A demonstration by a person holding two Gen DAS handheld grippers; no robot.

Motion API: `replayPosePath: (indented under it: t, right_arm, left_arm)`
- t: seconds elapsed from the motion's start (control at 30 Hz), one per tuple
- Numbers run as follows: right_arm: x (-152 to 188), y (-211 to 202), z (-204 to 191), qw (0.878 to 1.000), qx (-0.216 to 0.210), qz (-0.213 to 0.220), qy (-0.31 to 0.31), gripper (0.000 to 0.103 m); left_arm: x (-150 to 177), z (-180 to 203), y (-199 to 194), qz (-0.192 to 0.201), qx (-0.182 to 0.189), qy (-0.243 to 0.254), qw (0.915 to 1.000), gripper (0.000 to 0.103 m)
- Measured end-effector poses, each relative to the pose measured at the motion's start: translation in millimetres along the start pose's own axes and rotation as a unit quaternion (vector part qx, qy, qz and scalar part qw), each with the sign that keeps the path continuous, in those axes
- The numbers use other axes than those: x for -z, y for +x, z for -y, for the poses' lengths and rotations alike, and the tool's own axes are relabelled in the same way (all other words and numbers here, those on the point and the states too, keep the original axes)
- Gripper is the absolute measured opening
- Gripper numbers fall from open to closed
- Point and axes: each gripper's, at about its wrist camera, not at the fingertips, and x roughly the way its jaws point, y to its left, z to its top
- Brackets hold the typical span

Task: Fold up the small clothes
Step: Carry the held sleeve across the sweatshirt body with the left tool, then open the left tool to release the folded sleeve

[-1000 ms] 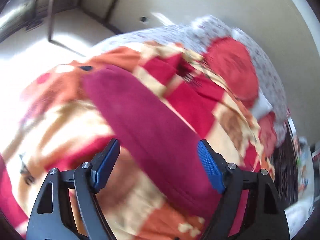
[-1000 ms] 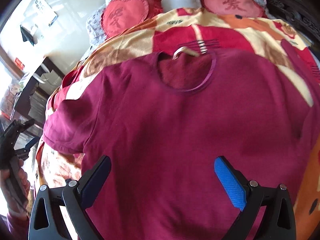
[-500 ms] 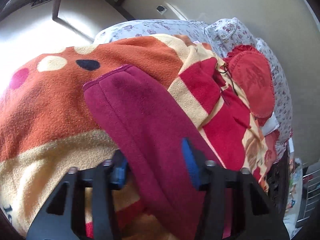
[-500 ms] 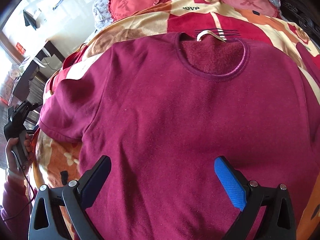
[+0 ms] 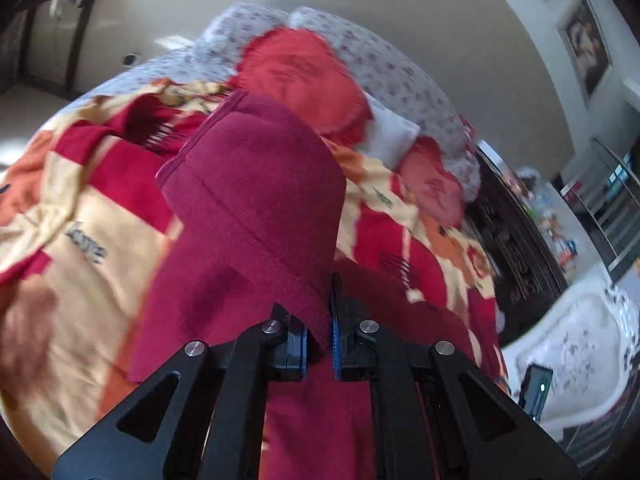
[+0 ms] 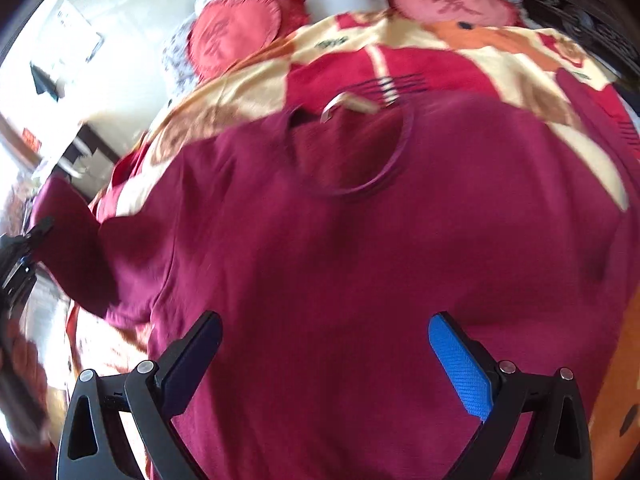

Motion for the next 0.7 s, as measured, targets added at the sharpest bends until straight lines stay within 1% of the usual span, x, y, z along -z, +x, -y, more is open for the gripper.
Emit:
replayPosePath:
  t: [0.07,0.1,0.13,0.17,0.2,0.27,0.3,0.33,0.4,0.43,0.5,0.57,0.63,0.7]
  right_arm:
    - [-2.5,-10.2,12.6,1.000,0.007,0.011,0.010,0.102]
    - [-3.1,-14.8,19.1,1.000,0.015,0.017,0.016,0.102]
    - [-3.7,-19.5,26.7,0.999,0.020,0.022,0.021,0.102]
    - [-4.3,-23.6,34.8,0.999,0.027,0.026,0.025,0.102]
    - [-4.7,-26.9,42.5,0.999,0.035,0.028,0.029,0.102]
    - [-3.4,-34.0,59.9,0.997,0.054,0.031,0.038,0.103]
    - [-1.4,-37.9,69.4,0.997,0.060,0.032,0.046,0.103]
    - [-0.1,-41.6,78.0,0.996,0.063,0.034,0.055,0.103]
    - [1.1,-47.7,94.1,0.994,0.065,0.037,0.076,0.103]
    - [1.8,-51.0,100.5,0.994,0.064,0.037,0.086,0.103]
    - [1.6,-56.1,109.9,0.993,0.058,0.039,0.096,0.103]
    - [0.5,-61.0,114.5,0.993,0.051,0.045,0.101,0.103]
    - [-3.5,-66.5,114.4,0.993,0.033,0.058,0.101,0.103]
    - [-5.4,-69.4,107.2,0.993,0.013,0.067,0.092,0.103]
  left_arm:
    - [23.9,45.7,30.2,-0.031,0.015,0.045,0.9984,0.007]
    - [32.9,57.9,41.2,-0.044,0.021,0.055,0.9973,0.007]
    - [44.7,71.4,58.5,-0.066,0.035,0.063,0.9952,0.007]
    - [54.9,81.8,76.5,-0.093,0.049,0.071,0.9919,0.007]
    - [67.0,90.5,95.3,-0.120,0.055,0.077,0.9883,0.008]
    - [82.9,99.7,119.9,-0.149,0.058,0.086,0.9833,0.009]
    - [90.0,104.5,128.3,-0.162,0.055,0.094,0.9807,0.024]
    - [95.5,108.2,135.2,-0.174,0.054,0.100,0.9781,0.048]
    - [103.0,111.5,135.2,-0.184,0.084,0.087,0.9755,0.065]
    - [105.3,113.1,131.1,-0.184,0.092,0.085,0.9749,0.067]
    - [107.8,122.1,115.5,-0.192,0.100,0.105,0.9705,0.069]
    - [107.6,126.0,90.8,-0.183,0.100,0.138,0.9683,0.069]
    - [102.4,121.2,63.1,-0.161,0.085,0.164,0.9695,0.069]
    - [97.3,110.0,40.1,-0.135,0.064,0.178,0.9726,0.069]
